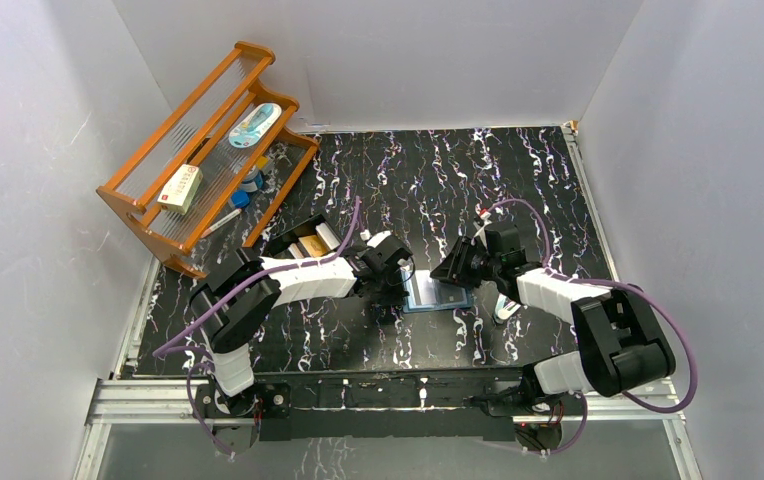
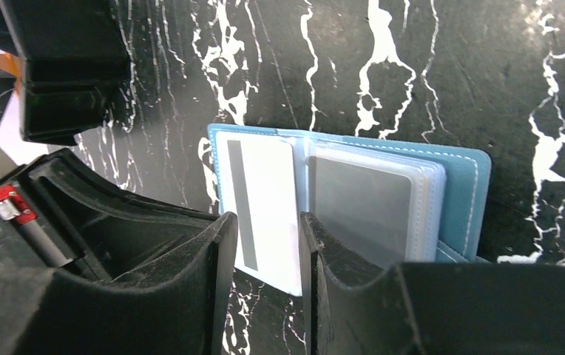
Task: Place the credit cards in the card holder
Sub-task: Insert the credit card into the card holder.
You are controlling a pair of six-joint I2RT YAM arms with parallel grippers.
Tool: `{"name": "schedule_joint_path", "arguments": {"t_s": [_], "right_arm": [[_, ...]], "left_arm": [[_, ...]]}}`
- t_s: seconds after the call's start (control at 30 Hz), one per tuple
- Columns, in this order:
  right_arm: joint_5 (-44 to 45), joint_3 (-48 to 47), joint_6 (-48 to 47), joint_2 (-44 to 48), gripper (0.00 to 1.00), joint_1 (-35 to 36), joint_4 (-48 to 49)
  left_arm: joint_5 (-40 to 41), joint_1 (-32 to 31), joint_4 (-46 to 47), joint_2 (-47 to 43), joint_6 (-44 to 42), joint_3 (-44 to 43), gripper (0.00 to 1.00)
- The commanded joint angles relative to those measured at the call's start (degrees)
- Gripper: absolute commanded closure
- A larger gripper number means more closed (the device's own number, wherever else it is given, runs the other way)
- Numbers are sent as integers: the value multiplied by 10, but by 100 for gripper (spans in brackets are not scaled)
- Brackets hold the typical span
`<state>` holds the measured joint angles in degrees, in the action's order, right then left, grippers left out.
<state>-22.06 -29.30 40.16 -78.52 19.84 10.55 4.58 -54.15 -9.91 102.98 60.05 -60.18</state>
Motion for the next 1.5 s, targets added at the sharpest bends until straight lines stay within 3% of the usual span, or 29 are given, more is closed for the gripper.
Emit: {"name": "schedule_joint_path", "arguments": {"t_s": [0.0,0.5,0.7,0.9,1.17,1.47], "right_arm": [[12,-20,-18,-9,55,4,-17],[13,-13,1,-39,56,40,26],[-22,1,26,-39,63,42,63],[-42,0,30,-48,65,43,78],[-20,-7,12,-33,66,41,25],[33,-32,-34,70,58,38,-82]], "left_arm": [[30,-2,-54,17,-15,0,100],[11,-2,-31,16,-16,1,100],[8,-2,-29,16,-18,1,100],[10,-2,-27,11,-27,1,99],[33,-2,-69,-12,-33,-17,73],[93,-1,-143,-52,-49,-88,54]]}}
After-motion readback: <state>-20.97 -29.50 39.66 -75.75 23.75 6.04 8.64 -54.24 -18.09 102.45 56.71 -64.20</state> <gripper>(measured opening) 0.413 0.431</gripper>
